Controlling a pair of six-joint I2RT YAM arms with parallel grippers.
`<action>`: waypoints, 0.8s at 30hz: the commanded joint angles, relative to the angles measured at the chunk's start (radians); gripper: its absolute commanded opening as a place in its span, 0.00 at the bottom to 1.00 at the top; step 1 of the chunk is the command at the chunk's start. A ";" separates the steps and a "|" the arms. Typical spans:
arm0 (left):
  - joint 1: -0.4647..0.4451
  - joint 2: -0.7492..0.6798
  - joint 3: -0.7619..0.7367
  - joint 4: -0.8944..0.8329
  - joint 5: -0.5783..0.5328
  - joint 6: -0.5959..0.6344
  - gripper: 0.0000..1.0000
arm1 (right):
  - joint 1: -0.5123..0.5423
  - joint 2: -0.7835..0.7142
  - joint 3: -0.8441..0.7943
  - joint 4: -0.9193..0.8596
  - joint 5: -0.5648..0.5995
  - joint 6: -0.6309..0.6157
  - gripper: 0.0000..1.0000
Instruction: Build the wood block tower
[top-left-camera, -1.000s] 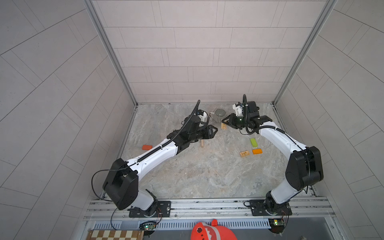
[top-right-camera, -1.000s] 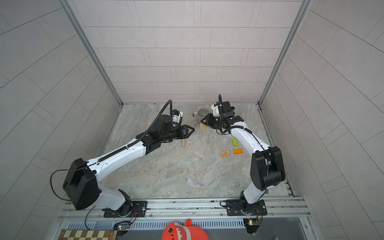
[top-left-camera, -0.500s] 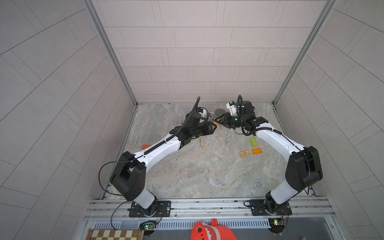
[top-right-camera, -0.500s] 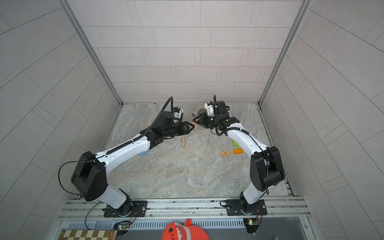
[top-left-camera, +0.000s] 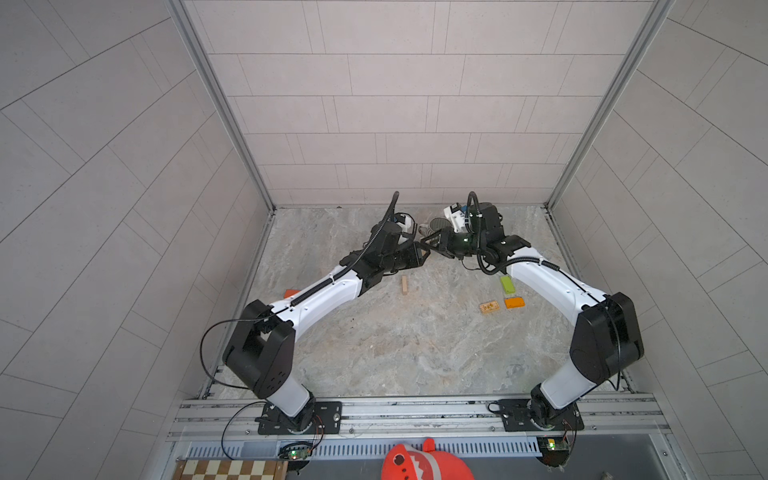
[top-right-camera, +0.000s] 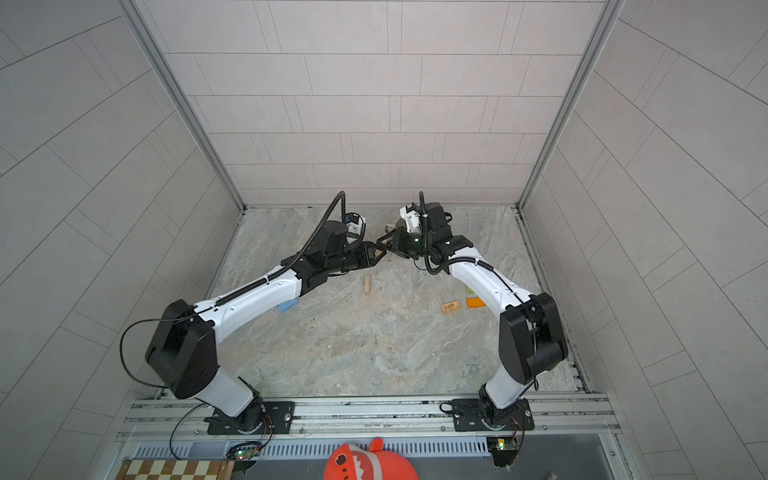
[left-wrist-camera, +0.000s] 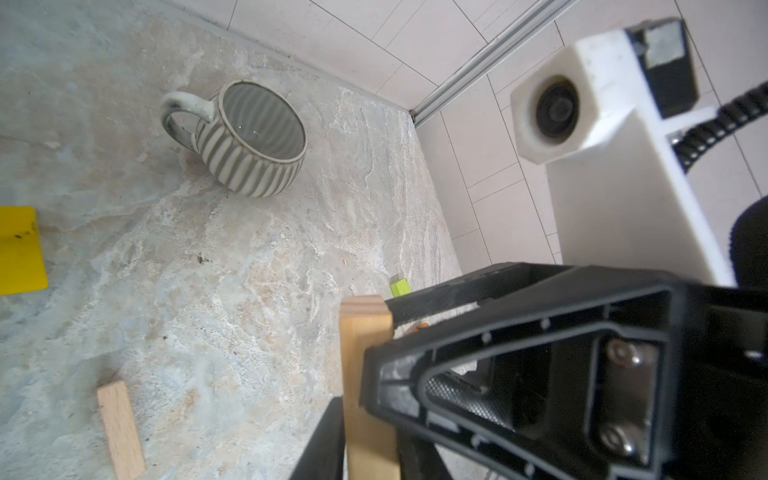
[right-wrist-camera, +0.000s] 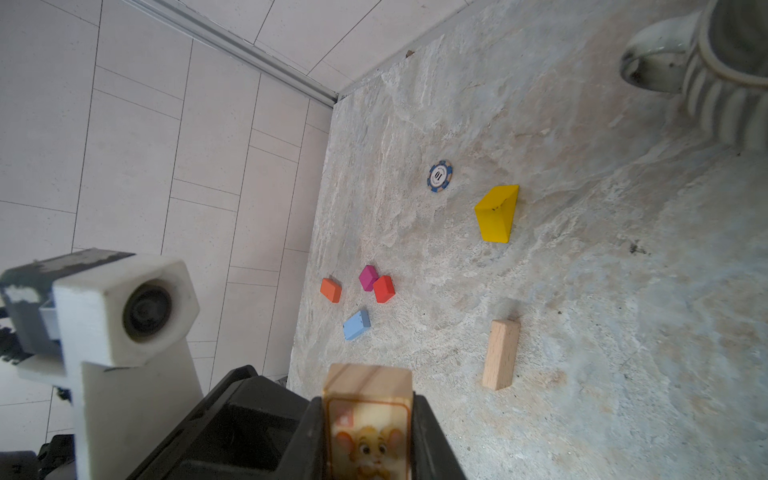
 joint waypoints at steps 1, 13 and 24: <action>0.006 -0.003 0.008 0.026 -0.005 0.005 0.19 | 0.011 0.000 0.007 0.017 -0.026 0.005 0.17; 0.007 -0.029 0.015 -0.122 -0.079 0.016 0.04 | 0.003 -0.011 0.034 -0.086 0.090 -0.067 0.68; 0.007 -0.069 -0.024 -0.459 -0.425 0.074 0.02 | -0.064 -0.046 -0.034 -0.170 0.170 -0.091 0.70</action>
